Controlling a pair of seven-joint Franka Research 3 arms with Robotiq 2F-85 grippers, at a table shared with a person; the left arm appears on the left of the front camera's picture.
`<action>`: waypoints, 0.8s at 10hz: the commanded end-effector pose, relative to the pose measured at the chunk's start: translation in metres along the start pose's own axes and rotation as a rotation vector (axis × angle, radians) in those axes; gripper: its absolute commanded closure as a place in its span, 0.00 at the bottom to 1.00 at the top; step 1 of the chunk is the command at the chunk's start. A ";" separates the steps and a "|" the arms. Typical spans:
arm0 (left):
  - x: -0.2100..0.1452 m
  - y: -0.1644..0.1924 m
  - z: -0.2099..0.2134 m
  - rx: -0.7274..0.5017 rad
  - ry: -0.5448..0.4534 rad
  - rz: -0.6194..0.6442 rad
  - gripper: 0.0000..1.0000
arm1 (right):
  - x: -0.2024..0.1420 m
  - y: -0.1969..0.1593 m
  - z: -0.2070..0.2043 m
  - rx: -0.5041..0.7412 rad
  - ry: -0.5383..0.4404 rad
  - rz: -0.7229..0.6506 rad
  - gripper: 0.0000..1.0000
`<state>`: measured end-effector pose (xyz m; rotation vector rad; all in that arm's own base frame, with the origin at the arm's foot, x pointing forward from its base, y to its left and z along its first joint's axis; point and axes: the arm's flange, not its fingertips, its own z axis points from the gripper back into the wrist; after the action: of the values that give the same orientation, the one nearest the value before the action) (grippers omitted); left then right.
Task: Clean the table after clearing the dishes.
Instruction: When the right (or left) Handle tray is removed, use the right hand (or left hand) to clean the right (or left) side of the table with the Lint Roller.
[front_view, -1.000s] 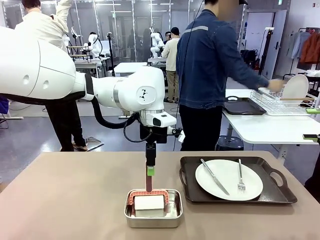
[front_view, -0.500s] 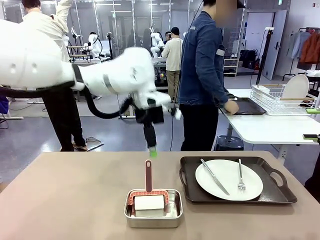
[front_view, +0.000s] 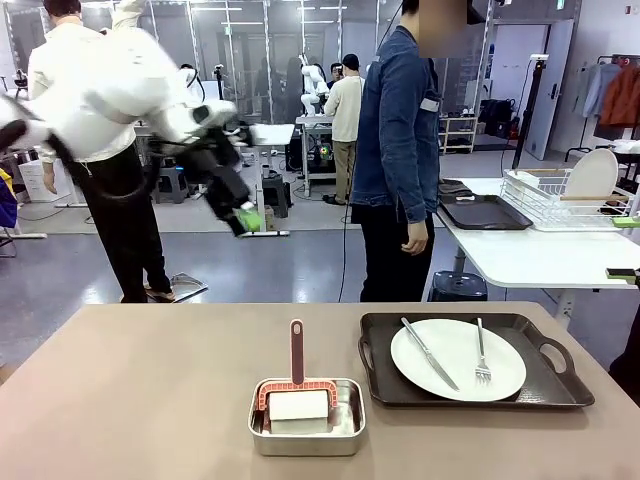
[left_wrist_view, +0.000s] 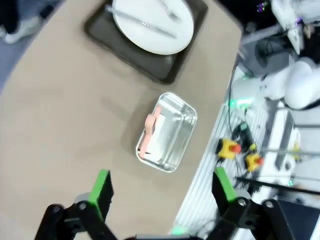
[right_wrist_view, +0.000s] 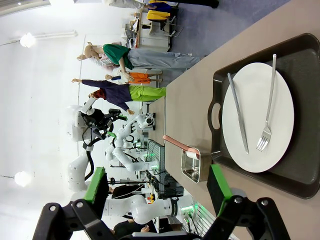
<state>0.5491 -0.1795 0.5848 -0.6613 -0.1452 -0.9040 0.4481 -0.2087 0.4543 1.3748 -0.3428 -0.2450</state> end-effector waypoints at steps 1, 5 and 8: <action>-0.089 0.016 0.027 0.007 -0.191 0.162 0.00 | -0.003 0.003 -0.002 0.006 0.003 0.000 0.00; -0.281 0.074 0.121 -0.094 -0.511 0.472 0.00 | -0.003 0.003 -0.002 0.006 0.003 0.000 0.00; -0.403 0.101 0.157 -0.125 -0.679 0.630 0.00 | -0.003 0.003 -0.002 0.006 0.003 0.000 0.00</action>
<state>0.4007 0.2217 0.5151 -0.9878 -0.4171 -0.1045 0.4481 -0.2085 0.4545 1.3752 -0.3425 -0.2442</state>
